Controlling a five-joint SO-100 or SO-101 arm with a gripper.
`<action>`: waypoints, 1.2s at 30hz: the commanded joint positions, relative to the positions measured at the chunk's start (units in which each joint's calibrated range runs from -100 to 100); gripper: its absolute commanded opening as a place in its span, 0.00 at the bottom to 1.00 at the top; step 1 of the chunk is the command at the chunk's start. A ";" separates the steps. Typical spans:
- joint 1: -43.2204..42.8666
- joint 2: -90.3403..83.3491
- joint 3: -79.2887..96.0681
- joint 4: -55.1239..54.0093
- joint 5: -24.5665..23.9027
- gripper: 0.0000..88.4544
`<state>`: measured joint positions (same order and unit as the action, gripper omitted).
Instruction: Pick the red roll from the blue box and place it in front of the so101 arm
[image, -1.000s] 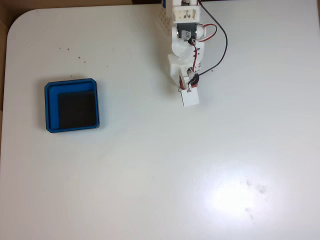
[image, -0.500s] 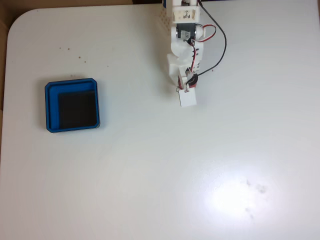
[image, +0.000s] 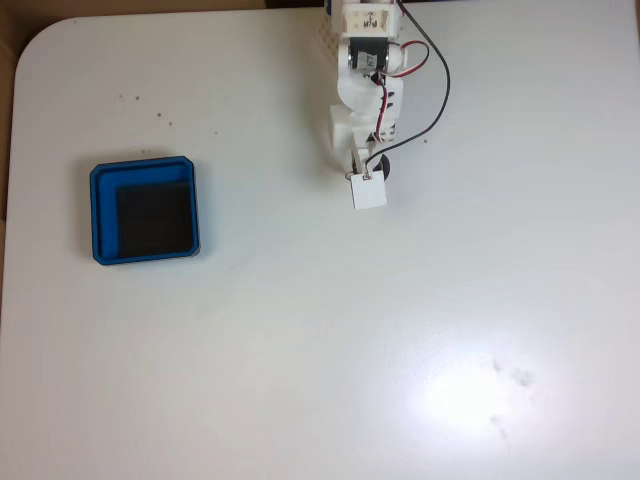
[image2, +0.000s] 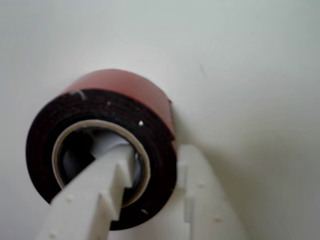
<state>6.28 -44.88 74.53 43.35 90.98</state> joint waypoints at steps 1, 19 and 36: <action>0.41 -3.12 -0.94 -0.94 -0.10 0.08; 0.41 -46.09 12.17 -0.61 0.43 0.08; 0.41 -54.20 24.84 -7.13 -0.27 0.08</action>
<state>6.28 -95.43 98.21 38.67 91.07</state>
